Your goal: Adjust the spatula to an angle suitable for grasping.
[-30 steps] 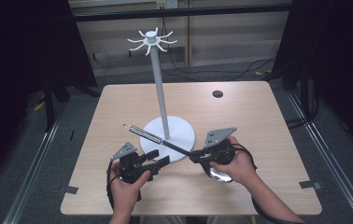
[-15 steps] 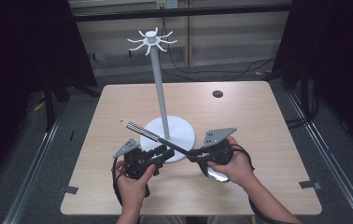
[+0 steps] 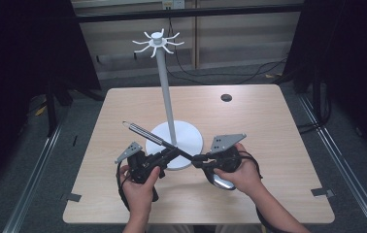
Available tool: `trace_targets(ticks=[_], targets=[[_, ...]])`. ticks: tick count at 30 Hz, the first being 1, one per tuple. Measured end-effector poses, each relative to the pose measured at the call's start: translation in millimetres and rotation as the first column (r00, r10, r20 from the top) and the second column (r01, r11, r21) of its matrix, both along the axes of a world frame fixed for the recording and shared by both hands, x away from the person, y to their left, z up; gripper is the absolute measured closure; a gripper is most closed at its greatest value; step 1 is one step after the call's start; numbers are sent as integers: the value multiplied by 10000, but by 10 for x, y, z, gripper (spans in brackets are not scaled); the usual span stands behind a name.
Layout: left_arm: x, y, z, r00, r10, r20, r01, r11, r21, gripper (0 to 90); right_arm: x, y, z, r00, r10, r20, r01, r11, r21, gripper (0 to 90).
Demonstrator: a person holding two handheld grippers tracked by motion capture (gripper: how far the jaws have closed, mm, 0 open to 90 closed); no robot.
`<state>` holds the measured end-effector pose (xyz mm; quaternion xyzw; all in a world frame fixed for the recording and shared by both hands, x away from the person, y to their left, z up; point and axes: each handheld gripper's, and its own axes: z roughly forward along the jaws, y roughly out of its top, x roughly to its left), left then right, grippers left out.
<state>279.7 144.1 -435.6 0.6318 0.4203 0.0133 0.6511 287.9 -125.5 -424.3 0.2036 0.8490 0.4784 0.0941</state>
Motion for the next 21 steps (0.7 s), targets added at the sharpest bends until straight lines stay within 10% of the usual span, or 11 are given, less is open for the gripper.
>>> trace_targets(ticks=[16, 21], targets=[[12, -55, 236, 9984, -556, -79, 549, 9960, -705, 849, -31, 34, 36, 9997, -106, 222, 93, 9982, 590, 752], [16, -120, 366, 9954, -831, 467, 830, 9965, 31, 884, -43, 50, 47, 9997, -68, 231, 50, 9973, 736, 762]])
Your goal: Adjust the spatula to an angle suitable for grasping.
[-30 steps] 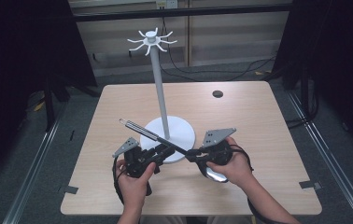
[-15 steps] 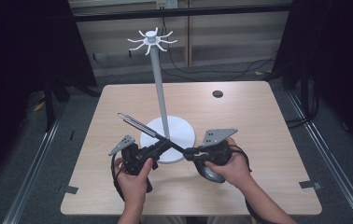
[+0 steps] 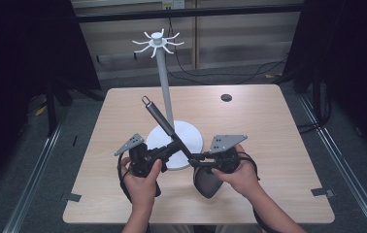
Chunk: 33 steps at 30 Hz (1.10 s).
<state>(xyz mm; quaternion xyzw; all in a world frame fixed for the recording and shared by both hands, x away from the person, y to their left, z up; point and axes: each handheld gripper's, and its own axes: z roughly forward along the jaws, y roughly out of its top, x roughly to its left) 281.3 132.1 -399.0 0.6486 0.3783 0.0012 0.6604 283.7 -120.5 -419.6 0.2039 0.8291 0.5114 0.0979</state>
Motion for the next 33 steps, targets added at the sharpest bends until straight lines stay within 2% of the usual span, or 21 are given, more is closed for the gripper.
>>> trace_targets(ticks=[2, 4, 7, 12, 16, 20, 22, 26, 33], targets=[[22, -1, 50, 9998, -196, 64, 196, 9998, 37, 885, 0, -15, 17, 10000, 48, -1, -48, 9998, 190, 762], [40, -3, 91, 9994, -291, 161, 287, 9993, 238, 885, 0, -24, 42, 10000, 2, -21, -1, 9997, 256, 762], [55, -28, 166, 9964, -729, 439, 701, 9956, 615, 885, 15, -40, 78, 9997, 199, -162, -193, 9993, 321, 763], [98, -89, 275, 9884, -1314, 765, 1219, 9856, 1174, 885, 42, -78, 119, 9982, 344, -500, -321, 9984, 466, 764], [128, -134, 375, 9812, -1681, 947, 1508, 9743, 1671, 885, 63, -105, 144, 9970, 439, -641, -397, 9970, 660, 770], [164, -162, 465, 9758, -1901, 1078, 1671, 9670, 1925, 885, 79, -119, 192, 9969, 452, -650, -404, 9965, 739, 773], [189, -177, 525, 9721, -2063, 1120, 1782, 9591, 2199, 885, 96, -123, 216, 9966, 448, -692, -390, 9958, 823, 775], [236, -209, 623, 9657, -2292, 1220, 1932, 9483, 2520, 885, 118, -116, 253, 9964, 444, -717, -371, 9943, 1004, 778], [314, -214, 764, 9602, -2435, 1369, 2003, 9418, 2700, 885, 162, -70, 335, 9976, 283, -625, -199, 9912, 1312, 783]])
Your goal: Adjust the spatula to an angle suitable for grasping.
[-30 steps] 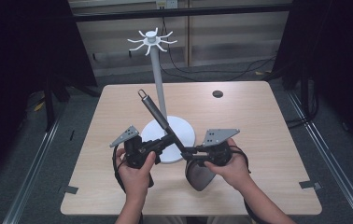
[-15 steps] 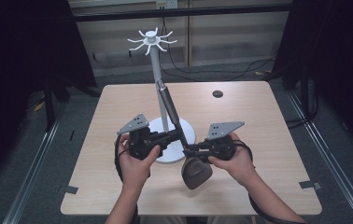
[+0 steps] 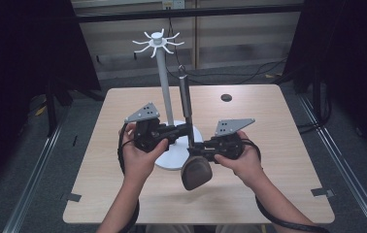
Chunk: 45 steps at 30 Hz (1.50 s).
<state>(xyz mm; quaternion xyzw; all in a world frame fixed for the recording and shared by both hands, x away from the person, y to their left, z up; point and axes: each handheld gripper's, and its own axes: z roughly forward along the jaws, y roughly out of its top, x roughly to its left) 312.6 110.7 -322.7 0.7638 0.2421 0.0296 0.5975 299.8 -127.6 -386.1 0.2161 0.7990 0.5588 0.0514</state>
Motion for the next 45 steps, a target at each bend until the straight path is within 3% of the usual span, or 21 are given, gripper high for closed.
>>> trace_targets(ticks=[21, 45], targets=[[183, 133, 195, 9994, 339, 73, -339, 9994, 30, 884, 180, 162, 179, 9993, -352, 122, 348, 9991, 256, 778], [289, 163, 99, 9972, 748, 47, -748, 9972, 35, 883, 299, 225, 96, 9970, -777, 3, 776, 9968, 181, 767]])
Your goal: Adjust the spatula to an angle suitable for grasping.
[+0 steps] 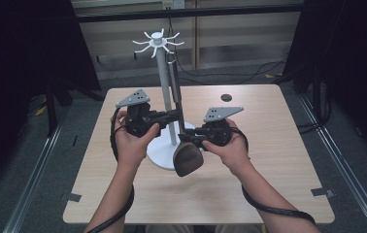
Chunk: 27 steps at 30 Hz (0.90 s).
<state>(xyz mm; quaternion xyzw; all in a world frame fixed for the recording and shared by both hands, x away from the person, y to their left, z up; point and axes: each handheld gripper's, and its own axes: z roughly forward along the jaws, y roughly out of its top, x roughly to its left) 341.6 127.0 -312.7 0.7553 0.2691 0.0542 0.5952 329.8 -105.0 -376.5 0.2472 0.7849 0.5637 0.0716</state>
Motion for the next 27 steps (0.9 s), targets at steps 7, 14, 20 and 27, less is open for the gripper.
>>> trace_targets(ticks=[7, 14, 20, 27], targets=[[17, -3, -12, 9999, 73, 120, -73, 10000, 17, 879, 19, 17, -5, 9997, -202, 112, 203, 9997, -110, 764], [29, -5, -24, 9997, 126, 186, -126, 9999, -2, 876, 39, 23, -12, 9994, -298, 152, 300, 9994, -156, 761], [46, -3, -34, 9996, 162, 213, -159, 9998, -106, 869, 67, 29, -23, 9991, -381, 168, 383, 9992, -134, 756], [60, 10, -27, 9994, 235, 272, -231, 9996, -175, 861, 91, 41, -26, 9991, -402, 117, 403, 9991, -111, 750]])
